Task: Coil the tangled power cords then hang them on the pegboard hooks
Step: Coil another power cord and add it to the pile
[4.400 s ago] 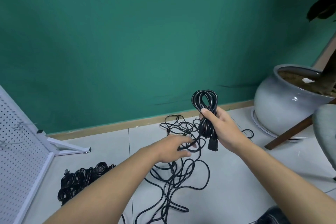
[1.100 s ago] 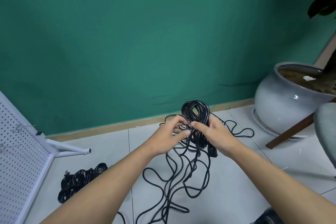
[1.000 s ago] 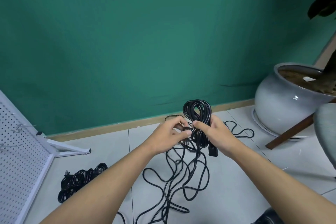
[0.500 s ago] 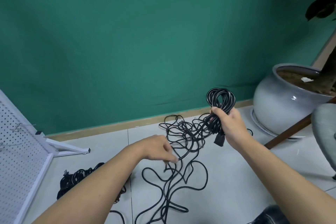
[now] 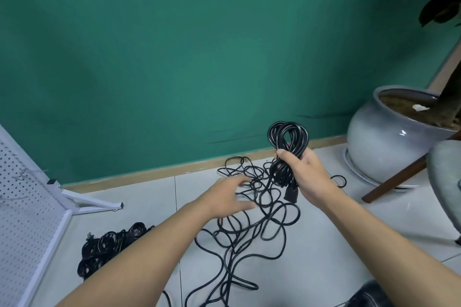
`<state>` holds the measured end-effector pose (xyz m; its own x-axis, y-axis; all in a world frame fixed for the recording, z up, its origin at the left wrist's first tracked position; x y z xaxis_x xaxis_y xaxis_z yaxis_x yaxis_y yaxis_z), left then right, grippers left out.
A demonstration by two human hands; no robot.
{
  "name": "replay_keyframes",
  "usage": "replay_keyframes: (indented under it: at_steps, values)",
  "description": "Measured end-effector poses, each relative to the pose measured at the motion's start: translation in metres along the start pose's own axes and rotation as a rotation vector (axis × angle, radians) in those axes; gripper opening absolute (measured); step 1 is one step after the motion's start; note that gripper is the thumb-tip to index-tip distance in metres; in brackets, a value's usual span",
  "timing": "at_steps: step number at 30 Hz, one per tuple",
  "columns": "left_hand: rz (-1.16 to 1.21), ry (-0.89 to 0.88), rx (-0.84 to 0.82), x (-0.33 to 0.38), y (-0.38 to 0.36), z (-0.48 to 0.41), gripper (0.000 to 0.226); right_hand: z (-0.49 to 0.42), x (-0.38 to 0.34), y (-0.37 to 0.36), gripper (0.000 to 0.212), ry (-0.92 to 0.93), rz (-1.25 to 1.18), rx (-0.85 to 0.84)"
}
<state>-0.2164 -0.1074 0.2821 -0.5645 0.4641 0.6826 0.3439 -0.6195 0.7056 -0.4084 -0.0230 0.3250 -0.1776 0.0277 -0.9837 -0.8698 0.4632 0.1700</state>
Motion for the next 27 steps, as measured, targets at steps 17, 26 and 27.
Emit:
replay_keyframes:
  at_steps: [17,26,27]
  values:
    - [0.205,-0.191,0.175,0.018,-0.007,-0.002,0.017,0.000,0.003,-0.005,0.006,-0.021,0.060,0.017]
    - [0.077,-0.151,-0.065,0.011,-0.018,0.001,0.021,0.003,-0.001,-0.006,0.005,0.043,0.128,-0.039]
    - [0.036,-0.116,-0.128,0.002,-0.021,0.002,0.021,0.003,-0.002,-0.004,0.012,0.043,0.121,-0.029]
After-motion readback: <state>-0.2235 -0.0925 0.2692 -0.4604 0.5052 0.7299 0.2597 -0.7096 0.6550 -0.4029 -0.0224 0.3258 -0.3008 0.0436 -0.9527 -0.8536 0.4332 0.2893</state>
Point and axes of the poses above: each hand's wrist, its own z-axis away from the middle knuckle, its own y-axis out of the back of the hand, x = y × z, the point moved 2 cm from there along -z, towards the middle knuckle, and after that the axes turned 6 degrees about z, right-handed, at the moved point
